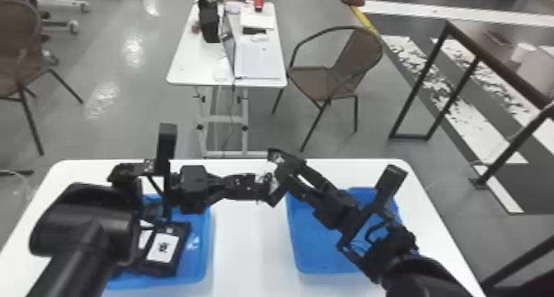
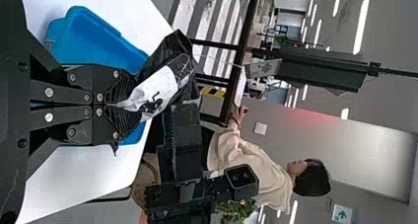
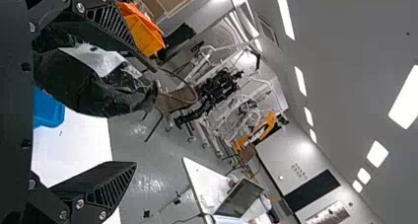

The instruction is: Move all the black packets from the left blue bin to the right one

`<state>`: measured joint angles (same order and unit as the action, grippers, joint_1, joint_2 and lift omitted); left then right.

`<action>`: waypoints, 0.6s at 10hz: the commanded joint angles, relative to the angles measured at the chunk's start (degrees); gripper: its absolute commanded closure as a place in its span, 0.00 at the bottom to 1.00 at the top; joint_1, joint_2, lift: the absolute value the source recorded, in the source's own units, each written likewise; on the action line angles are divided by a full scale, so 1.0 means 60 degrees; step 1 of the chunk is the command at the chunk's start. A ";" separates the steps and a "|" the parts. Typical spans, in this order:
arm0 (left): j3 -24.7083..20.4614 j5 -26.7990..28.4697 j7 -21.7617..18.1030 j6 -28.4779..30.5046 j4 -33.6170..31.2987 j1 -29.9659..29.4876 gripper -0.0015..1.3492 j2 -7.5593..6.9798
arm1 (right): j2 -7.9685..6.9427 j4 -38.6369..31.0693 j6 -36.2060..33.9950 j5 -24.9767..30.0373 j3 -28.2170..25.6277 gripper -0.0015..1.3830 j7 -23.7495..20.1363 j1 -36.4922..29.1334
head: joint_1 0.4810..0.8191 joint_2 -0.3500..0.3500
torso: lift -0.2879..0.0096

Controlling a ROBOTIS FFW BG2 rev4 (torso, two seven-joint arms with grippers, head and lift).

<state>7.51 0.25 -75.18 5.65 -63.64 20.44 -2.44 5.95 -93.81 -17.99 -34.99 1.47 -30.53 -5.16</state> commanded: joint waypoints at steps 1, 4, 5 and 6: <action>0.0095 0.0002 0.0006 0.0025 0.0015 0.0080 0.89 0.0040 | -0.0011 0.0328 -0.0019 -0.0027 0.0297 0.15 -0.0112 0.0318 | 0.63 0.32 | 0.97; 0.0110 -0.0013 0.0020 0.0112 0.0015 0.0066 0.89 0.0040 | -0.0128 0.0533 -0.0019 0.0046 0.0370 0.74 -0.0258 0.0494 | 0.63 0.35 | 0.97; 0.0081 -0.0013 0.0020 0.0142 0.0015 0.0022 0.89 0.0025 | -0.0143 0.0533 0.0186 0.0134 0.0370 0.83 -0.0258 0.0494 | 0.63 0.36 | 0.97; -0.0022 -0.0027 0.0050 0.0127 0.0015 -0.0052 0.88 0.0025 | -0.0187 0.0562 0.0391 0.0075 0.0355 0.92 -0.0258 0.0450 | 0.63 0.36 | 0.97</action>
<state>7.70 0.12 -74.82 6.43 -63.54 20.35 -2.24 4.96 -90.54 -16.34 -34.46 3.64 -32.04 -2.30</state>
